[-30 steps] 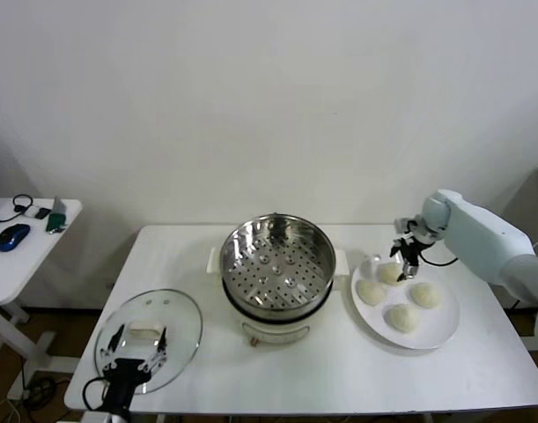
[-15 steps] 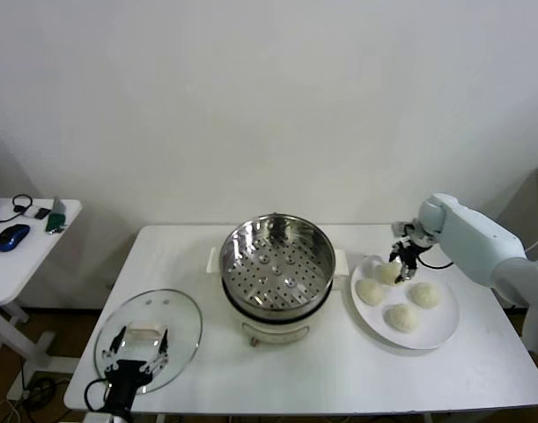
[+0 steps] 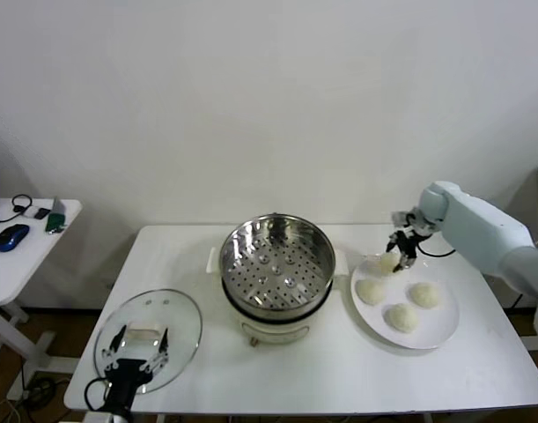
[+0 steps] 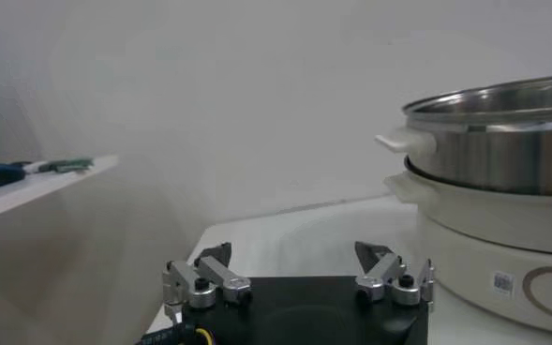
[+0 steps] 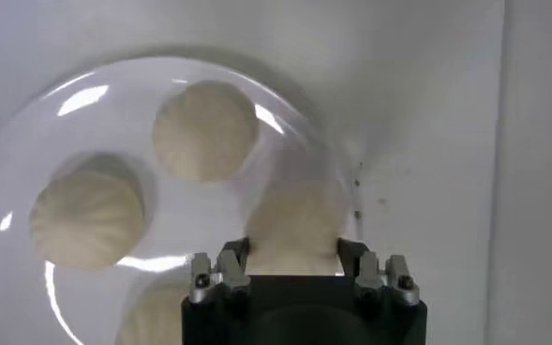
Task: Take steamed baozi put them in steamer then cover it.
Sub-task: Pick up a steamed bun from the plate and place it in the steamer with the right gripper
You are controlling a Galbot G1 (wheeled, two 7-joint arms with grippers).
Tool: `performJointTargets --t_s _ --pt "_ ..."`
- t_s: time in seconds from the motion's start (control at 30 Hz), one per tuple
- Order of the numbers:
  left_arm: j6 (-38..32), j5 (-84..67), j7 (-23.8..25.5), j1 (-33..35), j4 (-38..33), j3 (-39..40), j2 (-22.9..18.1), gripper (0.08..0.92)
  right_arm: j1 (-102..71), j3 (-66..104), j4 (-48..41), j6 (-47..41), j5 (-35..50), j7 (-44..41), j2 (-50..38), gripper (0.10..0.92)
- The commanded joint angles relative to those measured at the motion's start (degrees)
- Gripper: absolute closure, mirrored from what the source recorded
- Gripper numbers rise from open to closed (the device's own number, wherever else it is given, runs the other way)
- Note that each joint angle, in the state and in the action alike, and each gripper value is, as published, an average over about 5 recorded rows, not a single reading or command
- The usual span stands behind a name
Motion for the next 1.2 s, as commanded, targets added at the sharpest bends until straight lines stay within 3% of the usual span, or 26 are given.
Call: performJointTargets --t_s 0.03,0.23,0.53,0.93,1.2 --pt "0.1 0.0 0.0 0.1 -0.4 0.1 -0.1 0.177 21.7 -13.2 17.8 10.3 6.1 -1.2 0.0 0.422" --pt "0.1 -0.3 0.0 -0.2 -0.7 0.1 0.0 0.177 33.4 -16.6 31.3 17.2 7.9 -0.9 3.8 0.456" --pt "0.0 -0.4 -0.1 -0.7 -0.7 0.1 0.4 0.177 32.9 -16.8 40.3 20.2 2.2 1.5 12.0 0.457" --pt "0.0 -0.6 -0.1 -0.5 -1.1 -0.5 0.8 0.177 14.8 -12.7 26.5 26.3 -21.6 8.0 16.5 0.457" --pt "-0.2 -0.6 -0.2 -0.3 -0.5 -0.6 1.0 0.177 7.6 -8.0 15.4 28.8 -27.6 12.0 19.6 0.459"
